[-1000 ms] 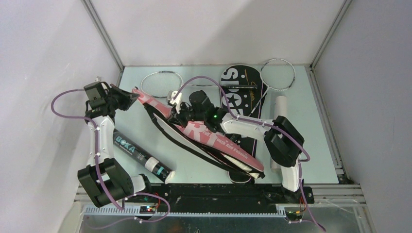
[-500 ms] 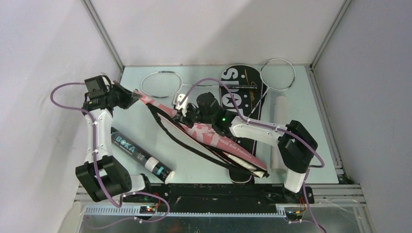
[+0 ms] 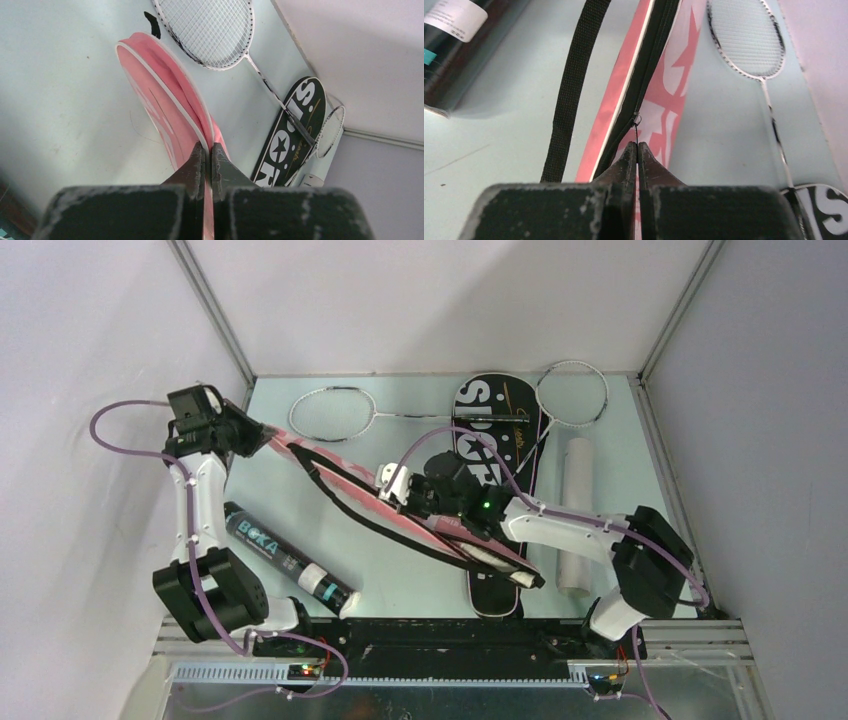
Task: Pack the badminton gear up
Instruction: Zip the racket bag at the center of the board.
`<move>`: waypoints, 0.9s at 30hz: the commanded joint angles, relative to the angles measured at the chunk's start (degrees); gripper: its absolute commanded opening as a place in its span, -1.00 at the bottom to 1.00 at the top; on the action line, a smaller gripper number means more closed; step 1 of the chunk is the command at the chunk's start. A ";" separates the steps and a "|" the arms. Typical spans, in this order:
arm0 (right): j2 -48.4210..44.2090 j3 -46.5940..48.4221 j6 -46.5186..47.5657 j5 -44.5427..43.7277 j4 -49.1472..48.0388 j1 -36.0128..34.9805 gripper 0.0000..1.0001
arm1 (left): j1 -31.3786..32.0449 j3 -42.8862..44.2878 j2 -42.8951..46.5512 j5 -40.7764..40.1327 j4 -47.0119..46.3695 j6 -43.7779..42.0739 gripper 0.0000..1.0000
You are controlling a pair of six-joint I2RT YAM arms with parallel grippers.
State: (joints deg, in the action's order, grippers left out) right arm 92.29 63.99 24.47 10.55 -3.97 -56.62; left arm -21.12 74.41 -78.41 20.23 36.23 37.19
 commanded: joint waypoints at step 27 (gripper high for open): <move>-36.10 -20.52 6.18 -27.50 20.89 8.61 -1.00 | -0.94 9.62 -6.36 -15.69 2.83 -10.08 -1.00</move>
State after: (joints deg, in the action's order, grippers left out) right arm 59.86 44.21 30.22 -9.93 13.93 -50.30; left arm -21.06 79.59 -83.79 12.95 40.23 32.32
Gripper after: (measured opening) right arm 0.006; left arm 0.017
